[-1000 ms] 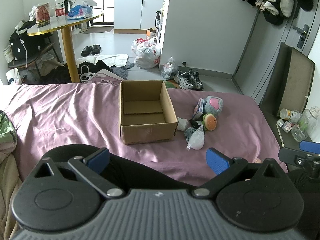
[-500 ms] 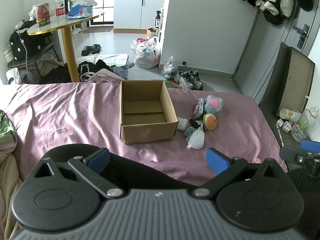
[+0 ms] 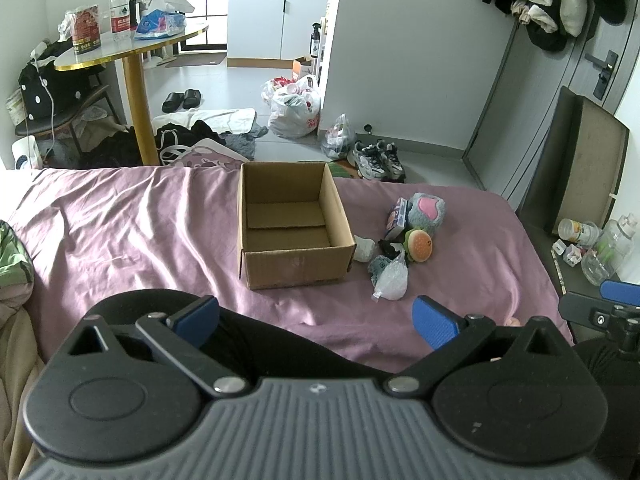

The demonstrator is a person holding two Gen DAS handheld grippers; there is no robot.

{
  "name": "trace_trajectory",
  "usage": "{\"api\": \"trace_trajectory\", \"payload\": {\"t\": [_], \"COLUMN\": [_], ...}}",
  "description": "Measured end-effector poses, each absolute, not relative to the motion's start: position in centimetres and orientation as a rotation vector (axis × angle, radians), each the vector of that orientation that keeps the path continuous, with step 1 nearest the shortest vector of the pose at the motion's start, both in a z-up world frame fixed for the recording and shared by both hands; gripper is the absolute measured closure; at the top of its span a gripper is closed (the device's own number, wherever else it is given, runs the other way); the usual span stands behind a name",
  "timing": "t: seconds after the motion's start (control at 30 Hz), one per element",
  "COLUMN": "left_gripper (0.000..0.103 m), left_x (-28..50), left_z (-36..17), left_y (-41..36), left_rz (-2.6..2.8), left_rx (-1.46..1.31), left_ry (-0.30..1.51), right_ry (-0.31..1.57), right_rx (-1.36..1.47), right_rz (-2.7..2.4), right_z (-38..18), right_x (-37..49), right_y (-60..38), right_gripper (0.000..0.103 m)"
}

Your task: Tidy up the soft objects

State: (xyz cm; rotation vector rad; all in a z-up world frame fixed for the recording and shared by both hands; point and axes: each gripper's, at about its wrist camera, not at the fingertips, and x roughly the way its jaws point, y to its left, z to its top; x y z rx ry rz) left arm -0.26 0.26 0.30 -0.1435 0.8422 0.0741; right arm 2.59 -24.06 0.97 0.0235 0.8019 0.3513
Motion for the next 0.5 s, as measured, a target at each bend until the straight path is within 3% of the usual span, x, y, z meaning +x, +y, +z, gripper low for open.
{"api": "trace_trajectory", "payload": {"t": [0.5], "left_gripper": [0.001], "left_x": [-0.21], "left_z": [0.44], "left_y": [0.24], "left_rz": [0.071], "left_rx": [-0.143], "left_ry": [0.843], "right_ry": [0.797], "right_rx": [0.024], "right_rz": [0.351], "right_z": [1.18], "right_x": [2.70], "right_y": [-24.21], "right_gripper": [0.000]}}
